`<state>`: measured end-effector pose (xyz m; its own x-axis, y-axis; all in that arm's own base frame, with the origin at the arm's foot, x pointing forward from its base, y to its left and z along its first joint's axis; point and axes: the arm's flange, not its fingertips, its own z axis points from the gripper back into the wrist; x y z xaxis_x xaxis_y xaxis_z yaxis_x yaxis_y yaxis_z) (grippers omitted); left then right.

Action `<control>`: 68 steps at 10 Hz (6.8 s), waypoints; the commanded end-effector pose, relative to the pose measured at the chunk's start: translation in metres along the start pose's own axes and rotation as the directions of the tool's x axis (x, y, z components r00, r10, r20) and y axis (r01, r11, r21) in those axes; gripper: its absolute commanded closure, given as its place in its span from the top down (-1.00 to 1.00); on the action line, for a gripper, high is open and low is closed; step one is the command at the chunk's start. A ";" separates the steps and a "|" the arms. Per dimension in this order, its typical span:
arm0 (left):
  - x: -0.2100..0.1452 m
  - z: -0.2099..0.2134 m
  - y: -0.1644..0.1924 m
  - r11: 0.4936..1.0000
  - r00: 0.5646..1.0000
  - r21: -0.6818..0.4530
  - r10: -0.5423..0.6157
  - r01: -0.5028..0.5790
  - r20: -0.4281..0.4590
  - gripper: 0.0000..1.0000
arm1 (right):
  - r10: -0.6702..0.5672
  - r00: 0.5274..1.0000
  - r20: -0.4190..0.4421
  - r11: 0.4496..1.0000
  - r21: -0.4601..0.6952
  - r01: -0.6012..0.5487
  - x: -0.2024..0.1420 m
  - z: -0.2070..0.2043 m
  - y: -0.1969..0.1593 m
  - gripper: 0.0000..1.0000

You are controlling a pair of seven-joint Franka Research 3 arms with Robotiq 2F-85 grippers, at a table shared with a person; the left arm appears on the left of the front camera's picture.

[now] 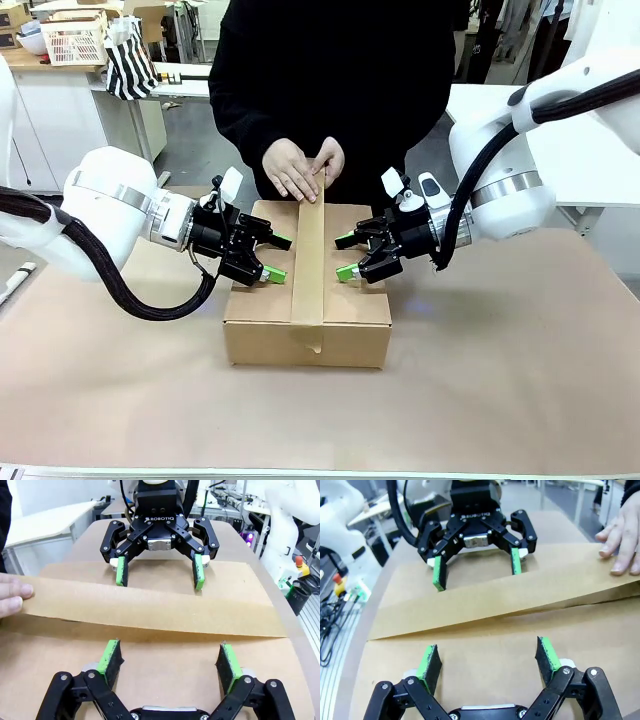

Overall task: Pack the gift set into the box.
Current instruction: Press and hold the closed box until the human finishes sealing it.

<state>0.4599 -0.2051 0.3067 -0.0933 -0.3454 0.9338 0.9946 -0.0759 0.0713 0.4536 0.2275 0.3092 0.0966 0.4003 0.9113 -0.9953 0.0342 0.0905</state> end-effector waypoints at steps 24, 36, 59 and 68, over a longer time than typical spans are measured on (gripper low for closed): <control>-0.002 -0.001 -0.001 1.000 1.000 -0.002 0.002 -0.002 -0.003 1.00 | -0.002 1.000 -0.010 1.000 0.002 0.002 -0.003 0.000 0.001 1.00; -0.002 -0.001 -0.001 1.000 1.000 -0.002 0.002 -0.002 -0.003 1.00 | -0.002 1.000 -0.010 1.000 0.002 0.002 -0.003 0.000 0.001 1.00; 0.074 0.103 -0.040 0.705 0.681 -0.217 0.709 -0.675 0.184 1.00 | -0.606 0.794 0.047 0.790 0.157 0.593 0.065 0.124 0.012 1.00; 0.019 0.173 -0.077 0.432 0.375 -0.266 0.895 -0.862 0.240 1.00 | -0.740 0.653 0.160 0.672 0.142 0.727 0.020 0.227 0.023 1.00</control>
<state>0.3882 -0.0441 0.3747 0.8660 0.0134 0.4999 0.4998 0.0105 -0.8661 0.4314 0.0286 0.4144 0.7950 0.0913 0.5997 -0.6050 0.1894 0.7733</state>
